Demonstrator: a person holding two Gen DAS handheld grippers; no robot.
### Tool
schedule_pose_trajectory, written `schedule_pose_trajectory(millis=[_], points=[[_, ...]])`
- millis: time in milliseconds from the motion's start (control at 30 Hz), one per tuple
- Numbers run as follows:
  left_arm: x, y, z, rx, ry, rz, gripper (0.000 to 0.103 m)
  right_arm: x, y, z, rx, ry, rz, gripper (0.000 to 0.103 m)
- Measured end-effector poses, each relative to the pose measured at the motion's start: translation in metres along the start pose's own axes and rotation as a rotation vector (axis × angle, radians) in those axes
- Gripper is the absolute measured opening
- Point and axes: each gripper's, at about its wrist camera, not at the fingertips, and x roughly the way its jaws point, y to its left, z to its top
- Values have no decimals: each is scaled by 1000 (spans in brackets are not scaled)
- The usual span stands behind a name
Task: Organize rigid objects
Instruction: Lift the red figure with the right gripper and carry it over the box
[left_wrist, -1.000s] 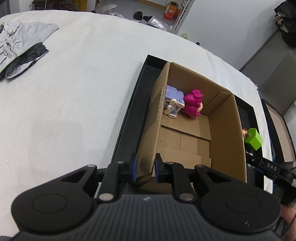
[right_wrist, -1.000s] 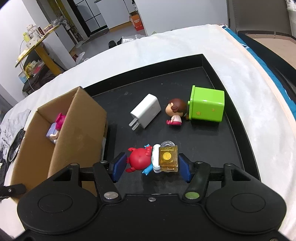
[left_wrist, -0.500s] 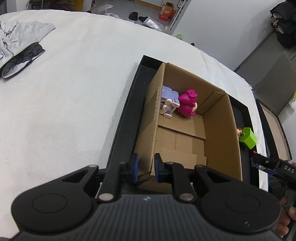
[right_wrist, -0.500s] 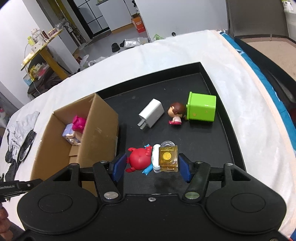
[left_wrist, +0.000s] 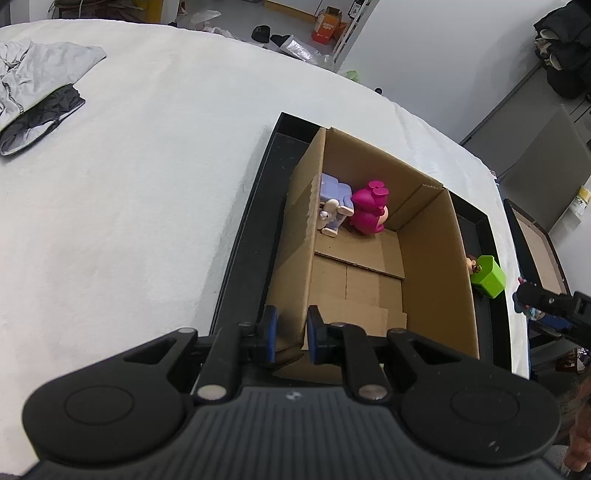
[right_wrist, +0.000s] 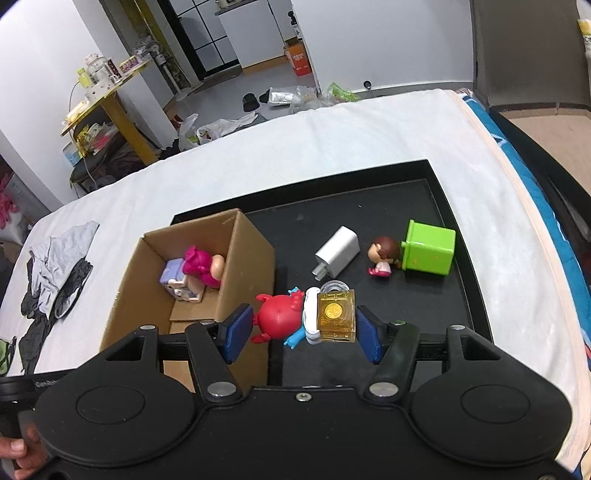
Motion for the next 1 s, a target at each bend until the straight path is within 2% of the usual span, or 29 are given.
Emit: schedule_pose_trajectory(millis=[367,1000], points=[[0,2,0,-9,0,-14,15,-2,29,15,-49,-15,23,59],[0,10,1,-20,3,-55,15,27,92,29,-182,20,18,59]])
